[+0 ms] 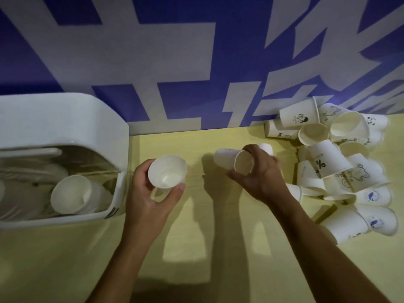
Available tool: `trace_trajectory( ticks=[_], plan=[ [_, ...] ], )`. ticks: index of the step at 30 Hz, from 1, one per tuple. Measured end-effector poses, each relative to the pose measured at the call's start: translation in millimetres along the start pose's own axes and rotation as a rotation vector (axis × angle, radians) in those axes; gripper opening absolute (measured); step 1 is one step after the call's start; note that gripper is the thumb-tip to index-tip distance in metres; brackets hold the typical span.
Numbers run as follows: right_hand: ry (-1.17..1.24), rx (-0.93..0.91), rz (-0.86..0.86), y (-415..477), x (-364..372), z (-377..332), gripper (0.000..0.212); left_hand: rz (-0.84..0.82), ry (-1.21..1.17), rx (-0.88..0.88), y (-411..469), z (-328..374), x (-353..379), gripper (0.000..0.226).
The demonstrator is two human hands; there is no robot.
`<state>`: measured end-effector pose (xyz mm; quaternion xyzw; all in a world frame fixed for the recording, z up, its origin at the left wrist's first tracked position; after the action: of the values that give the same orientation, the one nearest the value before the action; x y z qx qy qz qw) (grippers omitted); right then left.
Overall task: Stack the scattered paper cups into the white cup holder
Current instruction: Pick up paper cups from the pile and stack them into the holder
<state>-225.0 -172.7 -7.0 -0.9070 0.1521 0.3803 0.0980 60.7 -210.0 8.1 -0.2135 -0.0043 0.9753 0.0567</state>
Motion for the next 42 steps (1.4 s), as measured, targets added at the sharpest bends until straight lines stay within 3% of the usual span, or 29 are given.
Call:
trace_trajectory(
  ticks=[2, 8, 15, 23, 31, 36, 42],
  plan=[
    [0.163, 0.015, 0.019, -11.2, -2.7, -11.1, 0.071, -0.006, -0.028, 0.027, -4.3, 5.6, -8.9, 0.067],
    [0.244, 0.021, 0.056, -50.4, 2.6, -51.9, 0.079, -0.038, -0.071, 0.058, -22.0, 5.1, -42.8, 0.064],
    [0.334, 0.079, 0.054, -95.6, 45.0, -135.6, 0.052, -0.061, -0.077, 0.079, -49.2, -12.8, -122.9, 0.068],
    [0.429, -0.043, 0.090, -128.6, 102.5, -220.5, 0.071, -0.024, -0.111, 0.101, -53.0, -36.9, -213.4, 0.061],
    [0.374, -0.188, 0.067, -125.6, 124.6, -245.3, 0.073, 0.058, 0.008, 0.190, -25.9, -35.5, -223.3, 0.059],
    [0.375, -0.210, 0.058, -119.6, 120.9, -242.4, 0.073, 0.070, 0.003, 0.151, -2.1, -41.6, -212.0, 0.073],
    [0.396, -0.197, 0.044, -114.7, 116.0, -235.5, 0.073, 0.071, -0.009, 0.146, 9.4, -46.3, -199.6, 0.072]
  ],
)
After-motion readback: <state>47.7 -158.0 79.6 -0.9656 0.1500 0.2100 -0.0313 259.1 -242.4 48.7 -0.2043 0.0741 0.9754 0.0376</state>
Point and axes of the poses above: each hand's wrist, its own y-axis towards the middle knuckle, its own x-axis out of the palm, z = x × y, the point moved 5 cm from there along y, towards the middle knuckle, and after that the axes turned 10 degrees about y, right-handed, at the moved point
